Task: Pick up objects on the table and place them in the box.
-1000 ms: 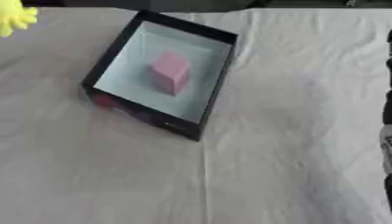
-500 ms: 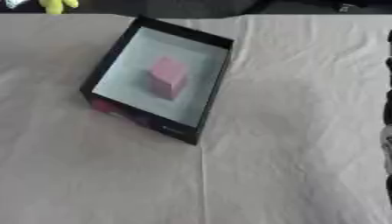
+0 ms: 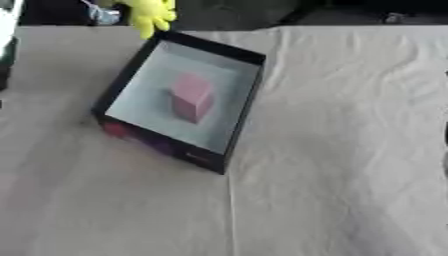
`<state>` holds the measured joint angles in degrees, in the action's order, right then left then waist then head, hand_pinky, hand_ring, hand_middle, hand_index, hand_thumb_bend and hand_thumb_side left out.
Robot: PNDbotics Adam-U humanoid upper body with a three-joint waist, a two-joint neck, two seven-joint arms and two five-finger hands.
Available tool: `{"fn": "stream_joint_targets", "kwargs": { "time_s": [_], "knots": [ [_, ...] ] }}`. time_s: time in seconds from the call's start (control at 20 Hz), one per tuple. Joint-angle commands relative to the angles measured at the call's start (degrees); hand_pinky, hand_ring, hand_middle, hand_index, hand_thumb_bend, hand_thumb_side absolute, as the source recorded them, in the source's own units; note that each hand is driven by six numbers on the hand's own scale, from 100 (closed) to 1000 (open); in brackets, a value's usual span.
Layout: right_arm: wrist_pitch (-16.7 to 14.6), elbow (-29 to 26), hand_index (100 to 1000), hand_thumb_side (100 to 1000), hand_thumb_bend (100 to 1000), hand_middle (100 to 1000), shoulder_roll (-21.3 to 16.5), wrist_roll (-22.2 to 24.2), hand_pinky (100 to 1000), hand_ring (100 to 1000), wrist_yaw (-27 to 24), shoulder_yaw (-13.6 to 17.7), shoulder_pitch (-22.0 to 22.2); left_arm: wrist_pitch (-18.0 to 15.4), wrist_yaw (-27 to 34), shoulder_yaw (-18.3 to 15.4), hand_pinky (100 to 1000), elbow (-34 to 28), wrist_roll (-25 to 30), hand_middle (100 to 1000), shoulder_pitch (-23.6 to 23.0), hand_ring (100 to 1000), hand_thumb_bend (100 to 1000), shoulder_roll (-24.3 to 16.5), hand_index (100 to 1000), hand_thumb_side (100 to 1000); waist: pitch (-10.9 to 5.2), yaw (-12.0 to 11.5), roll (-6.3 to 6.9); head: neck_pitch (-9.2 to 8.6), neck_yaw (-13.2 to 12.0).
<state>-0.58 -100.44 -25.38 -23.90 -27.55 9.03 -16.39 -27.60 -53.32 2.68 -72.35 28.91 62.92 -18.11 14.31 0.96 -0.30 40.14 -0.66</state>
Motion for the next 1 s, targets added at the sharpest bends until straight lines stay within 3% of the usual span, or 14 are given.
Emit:
{"fn": "stream_joint_targets", "kwargs": {
  "time_s": [0.05, 0.3, 0.55, 0.6, 0.65, 0.7, 0.75, 0.8, 1.0],
  "knots": [
    [-0.26, -0.68, 884, 422, 258, 968, -0.94, -0.39, 1000, 947, -0.52, 0.87, -0.75, 0.21, -3.62, 0.09, 769, -0.91, -2.16, 584, 0.74, 651, 211, 0.34, 569, 100, -0.82, 0.07, -0.17, -0.7, -0.28],
    [-1.11, -1.23, 882, 414, 260, 966, -1.36, -1.39, 1000, 945, -0.8, 2.32, -1.46, 1.21, -6.63, -0.46, 766, 3.67, -2.17, 609, -2.76, 655, 214, 3.97, 618, 100, -0.04, 1.02, -0.37, -1.18, -0.74],
    [-1.18, -1.28, 882, 417, 259, 966, -1.25, -1.46, 1000, 945, -0.85, 2.4, -1.45, 0.54, -7.63, -0.9, 815, 7.78, -0.86, 685, -4.33, 715, 345, 5.62, 718, 100, 0.36, 0.93, -0.56, -0.79, -1.04],
    [-1.16, -1.25, 882, 418, 258, 966, -1.2, -1.46, 1000, 946, -0.77, 2.4, -1.43, 0.3, -7.87, -0.92, 843, 8.05, -0.74, 730, -4.58, 749, 423, 5.81, 792, 125, 0.44, 0.87, -0.58, -0.71, -1.04],
    [-1.15, -1.23, 882, 418, 258, 966, -1.15, -1.46, 1000, 946, -0.68, 2.42, -1.41, 0.06, -8.11, -0.91, 845, 8.24, -0.61, 735, -4.78, 753, 438, 5.95, 800, 143, 0.49, 0.86, -0.6, -0.64, -1.01],
    [-1.14, -1.22, 882, 419, 255, 966, -1.11, -1.46, 1000, 946, -0.62, 2.42, -1.4, -0.14, -8.41, -0.92, 867, 8.37, -0.49, 763, -4.92, 781, 535, 6.03, 853, 251, 0.53, 0.89, -0.62, -0.56, -0.99],
    [-1.13, -1.23, 882, 419, 255, 966, -1.07, -1.44, 1000, 946, -0.58, 2.39, -1.39, -0.3, -8.77, -0.96, 867, 8.42, -0.44, 763, -5.0, 781, 535, 6.06, 853, 251, 0.56, 0.92, -0.64, -0.52, -0.96],
    [-1.12, -1.22, 882, 420, 255, 966, -1.03, -1.44, 1000, 946, -0.56, 2.38, -1.37, -0.45, -9.07, -1.01, 877, 8.45, -0.41, 772, -5.07, 789, 597, 6.08, 884, 330, 0.59, 0.94, -0.67, -0.54, -0.9],
    [-1.09, -1.23, 882, 422, 252, 966, -0.97, -1.5, 1000, 946, -0.59, 2.36, -1.22, -0.7, -10.07, -1.29, 896, 8.27, -0.33, 791, -5.33, 807, 722, 5.94, 915, 430, 0.66, 0.87, -0.81, -0.5, -0.74]
  ]
}}
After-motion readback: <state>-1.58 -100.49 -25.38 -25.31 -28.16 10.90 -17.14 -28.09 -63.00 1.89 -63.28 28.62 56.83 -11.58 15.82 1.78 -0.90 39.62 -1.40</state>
